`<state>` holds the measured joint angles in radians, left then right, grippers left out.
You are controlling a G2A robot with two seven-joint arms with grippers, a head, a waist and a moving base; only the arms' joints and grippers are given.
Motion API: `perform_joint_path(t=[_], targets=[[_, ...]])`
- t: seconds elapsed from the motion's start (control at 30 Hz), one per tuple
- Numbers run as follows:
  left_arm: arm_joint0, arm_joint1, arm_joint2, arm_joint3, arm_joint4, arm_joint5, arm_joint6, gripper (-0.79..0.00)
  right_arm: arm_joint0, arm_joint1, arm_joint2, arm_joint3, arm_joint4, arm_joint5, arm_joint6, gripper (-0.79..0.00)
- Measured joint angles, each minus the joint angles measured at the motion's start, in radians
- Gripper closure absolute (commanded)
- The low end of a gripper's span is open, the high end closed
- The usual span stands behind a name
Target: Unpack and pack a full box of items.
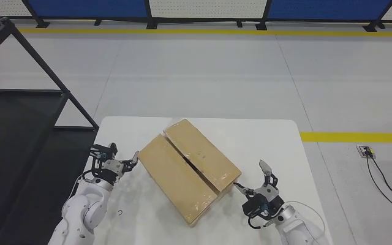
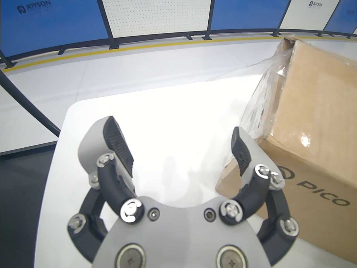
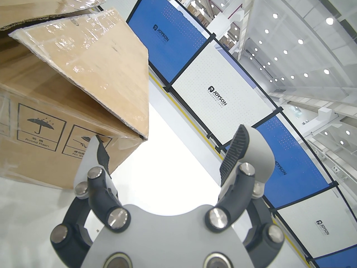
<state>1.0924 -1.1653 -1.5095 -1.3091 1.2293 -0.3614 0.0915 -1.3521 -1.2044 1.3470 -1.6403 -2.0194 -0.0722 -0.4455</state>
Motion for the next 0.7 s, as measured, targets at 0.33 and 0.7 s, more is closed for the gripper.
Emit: perform_joint_path(t=[0.33,0.7], targets=[[0.016,0.002,0.011,-0.020,0.009,-0.018,-0.003,-0.785,-0.101,0.024,0.089,-0.034,-0.050,-0.044,-0.088,-0.785],[0.027,0.005,0.016,-0.032,0.020,-0.022,0.001,-0.785,-0.178,0.040,0.120,-0.069,-0.084,-0.077,-0.148,-0.785]])
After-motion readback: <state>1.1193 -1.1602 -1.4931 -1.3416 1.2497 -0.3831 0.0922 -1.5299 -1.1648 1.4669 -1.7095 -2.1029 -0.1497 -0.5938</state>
